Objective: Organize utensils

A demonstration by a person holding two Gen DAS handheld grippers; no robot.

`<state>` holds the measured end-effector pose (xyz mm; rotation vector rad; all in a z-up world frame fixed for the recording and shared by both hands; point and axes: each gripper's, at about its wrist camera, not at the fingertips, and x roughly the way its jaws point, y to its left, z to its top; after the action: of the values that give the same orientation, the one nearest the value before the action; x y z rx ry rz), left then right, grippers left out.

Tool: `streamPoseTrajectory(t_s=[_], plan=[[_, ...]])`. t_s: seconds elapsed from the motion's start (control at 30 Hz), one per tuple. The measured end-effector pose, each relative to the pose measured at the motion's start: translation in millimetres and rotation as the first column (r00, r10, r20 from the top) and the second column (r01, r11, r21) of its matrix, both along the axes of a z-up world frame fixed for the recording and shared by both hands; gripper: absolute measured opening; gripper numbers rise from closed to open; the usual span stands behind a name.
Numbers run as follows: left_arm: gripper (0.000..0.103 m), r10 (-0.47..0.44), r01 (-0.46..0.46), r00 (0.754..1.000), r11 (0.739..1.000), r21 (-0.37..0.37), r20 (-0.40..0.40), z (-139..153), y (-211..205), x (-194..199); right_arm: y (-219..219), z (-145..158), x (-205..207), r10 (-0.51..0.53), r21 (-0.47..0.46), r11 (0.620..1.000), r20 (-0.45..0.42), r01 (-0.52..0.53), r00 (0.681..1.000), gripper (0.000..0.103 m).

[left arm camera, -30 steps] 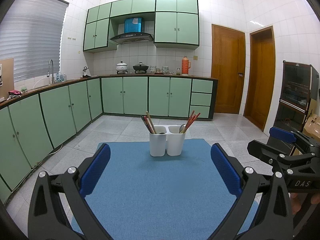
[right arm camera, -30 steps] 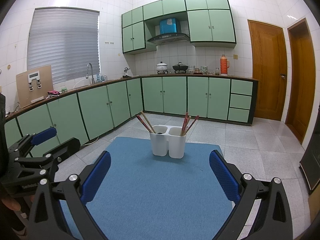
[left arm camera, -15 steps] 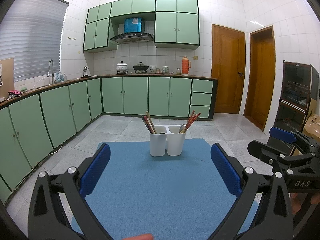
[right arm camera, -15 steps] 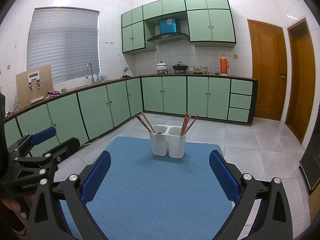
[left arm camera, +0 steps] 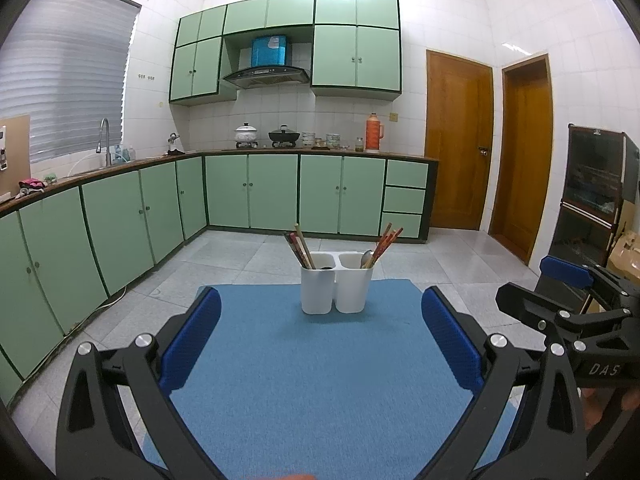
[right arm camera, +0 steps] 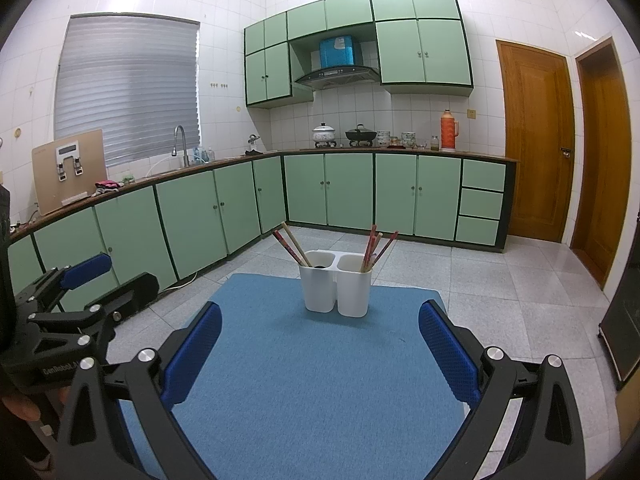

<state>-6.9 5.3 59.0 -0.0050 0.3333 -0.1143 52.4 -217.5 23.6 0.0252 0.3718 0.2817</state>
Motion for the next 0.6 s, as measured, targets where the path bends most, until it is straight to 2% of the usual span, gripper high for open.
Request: streamPoseTrajectory(t_s=[0.6], plan=[[0.097, -0.002, 0.002, 1.0, 1.0, 0.001, -0.006, -0.6, -0.3, 1.1, 0.5, -1.4, -1.0, 0.001, -0.001, 1.0, -0.002, -0.001, 1.0, 0.097]])
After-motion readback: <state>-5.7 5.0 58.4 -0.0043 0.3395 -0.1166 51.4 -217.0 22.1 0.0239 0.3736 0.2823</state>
